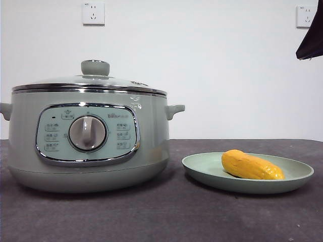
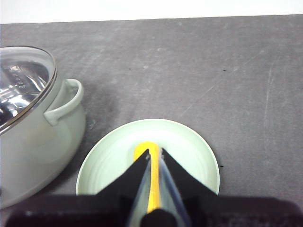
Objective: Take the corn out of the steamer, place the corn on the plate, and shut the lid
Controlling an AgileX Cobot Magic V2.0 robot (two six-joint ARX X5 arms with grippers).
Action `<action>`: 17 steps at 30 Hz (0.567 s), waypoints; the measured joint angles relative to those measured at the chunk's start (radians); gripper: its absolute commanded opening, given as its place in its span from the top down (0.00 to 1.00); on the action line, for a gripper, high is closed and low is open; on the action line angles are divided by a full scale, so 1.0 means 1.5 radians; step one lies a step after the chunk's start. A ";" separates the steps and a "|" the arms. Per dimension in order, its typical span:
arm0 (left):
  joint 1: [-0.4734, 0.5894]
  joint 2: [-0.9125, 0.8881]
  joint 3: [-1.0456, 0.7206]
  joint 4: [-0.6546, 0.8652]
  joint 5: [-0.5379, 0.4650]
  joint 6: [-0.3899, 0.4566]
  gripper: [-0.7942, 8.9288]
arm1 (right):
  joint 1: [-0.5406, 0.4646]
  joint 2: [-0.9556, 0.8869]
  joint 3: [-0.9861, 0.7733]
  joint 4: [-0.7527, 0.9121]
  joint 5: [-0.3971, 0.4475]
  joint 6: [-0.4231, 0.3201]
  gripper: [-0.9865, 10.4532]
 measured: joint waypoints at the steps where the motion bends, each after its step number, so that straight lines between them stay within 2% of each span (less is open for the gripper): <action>1: 0.035 -0.020 -0.018 0.016 0.000 0.001 0.92 | 0.000 0.000 0.000 0.000 0.000 0.000 0.89; 7: 0.129 -0.067 -0.149 0.073 0.001 0.003 0.92 | 0.000 0.000 0.000 0.000 0.000 0.000 0.89; 17: 0.156 -0.127 -0.341 0.155 0.003 -0.026 0.92 | 0.000 0.000 0.000 0.000 0.000 0.000 0.89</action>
